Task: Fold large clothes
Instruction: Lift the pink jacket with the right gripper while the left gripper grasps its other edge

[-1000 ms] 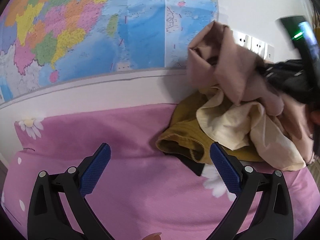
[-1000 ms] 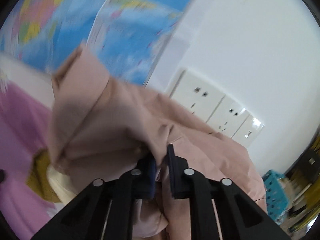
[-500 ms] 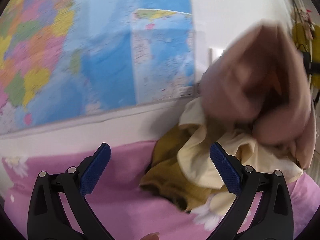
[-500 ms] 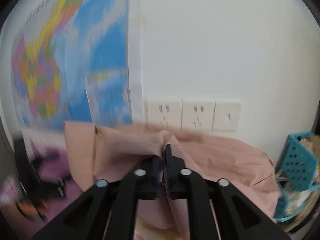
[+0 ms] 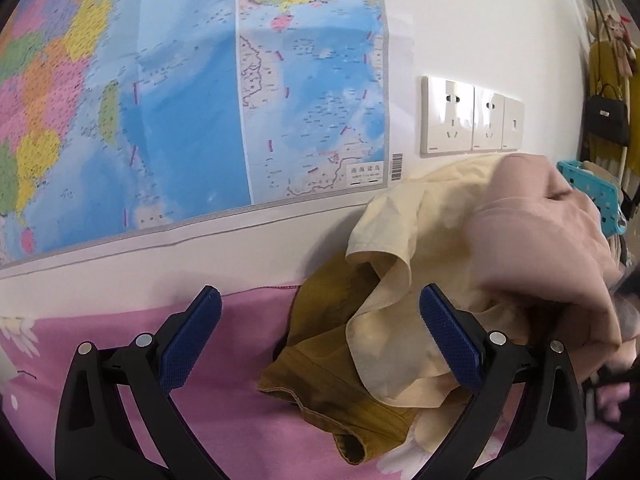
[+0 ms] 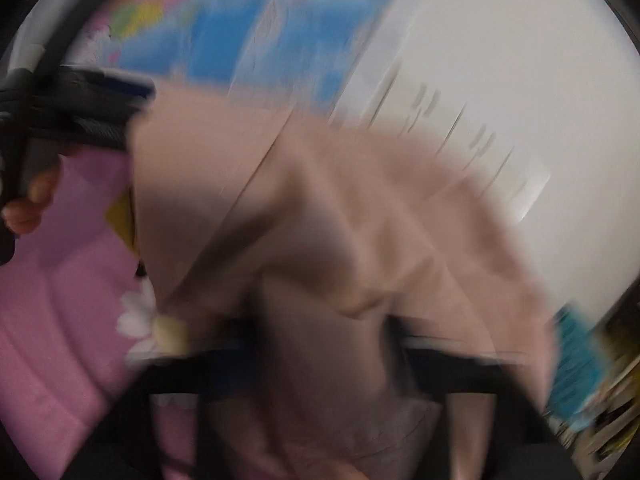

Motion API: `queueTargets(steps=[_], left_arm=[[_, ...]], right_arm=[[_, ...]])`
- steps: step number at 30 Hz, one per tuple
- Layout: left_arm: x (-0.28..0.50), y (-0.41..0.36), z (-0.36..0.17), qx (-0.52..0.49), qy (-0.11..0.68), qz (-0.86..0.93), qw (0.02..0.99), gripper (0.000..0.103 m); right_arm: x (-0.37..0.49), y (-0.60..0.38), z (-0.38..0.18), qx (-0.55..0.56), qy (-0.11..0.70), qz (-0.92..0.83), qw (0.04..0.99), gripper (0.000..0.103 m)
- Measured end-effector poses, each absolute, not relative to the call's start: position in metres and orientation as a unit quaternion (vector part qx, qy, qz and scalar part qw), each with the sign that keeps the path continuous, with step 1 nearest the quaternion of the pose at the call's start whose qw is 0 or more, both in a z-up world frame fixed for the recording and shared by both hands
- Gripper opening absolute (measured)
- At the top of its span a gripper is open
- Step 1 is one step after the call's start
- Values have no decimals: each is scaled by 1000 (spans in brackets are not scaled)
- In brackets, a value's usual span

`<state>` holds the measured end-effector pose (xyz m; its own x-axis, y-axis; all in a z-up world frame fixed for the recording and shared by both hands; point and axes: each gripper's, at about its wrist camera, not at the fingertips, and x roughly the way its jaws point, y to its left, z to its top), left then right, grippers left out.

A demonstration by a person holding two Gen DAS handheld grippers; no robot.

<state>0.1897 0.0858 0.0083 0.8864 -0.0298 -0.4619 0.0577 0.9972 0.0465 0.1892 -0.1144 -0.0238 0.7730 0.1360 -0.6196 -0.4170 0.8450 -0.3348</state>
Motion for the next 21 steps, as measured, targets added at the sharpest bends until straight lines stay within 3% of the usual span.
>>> queueTargets(steps=[2,11,21], left_arm=[[189,87,9,34,238,-22,970,98],[168,83,38,25,200,-54,978,98],[125,11,93,25,137,-208,968,98]], right_arm=[[192,-124,-15,-188,298,172,920,3],[116,-238,152,49,121,219,967,2],[31,-278,303,77,-28,293,953,2]])
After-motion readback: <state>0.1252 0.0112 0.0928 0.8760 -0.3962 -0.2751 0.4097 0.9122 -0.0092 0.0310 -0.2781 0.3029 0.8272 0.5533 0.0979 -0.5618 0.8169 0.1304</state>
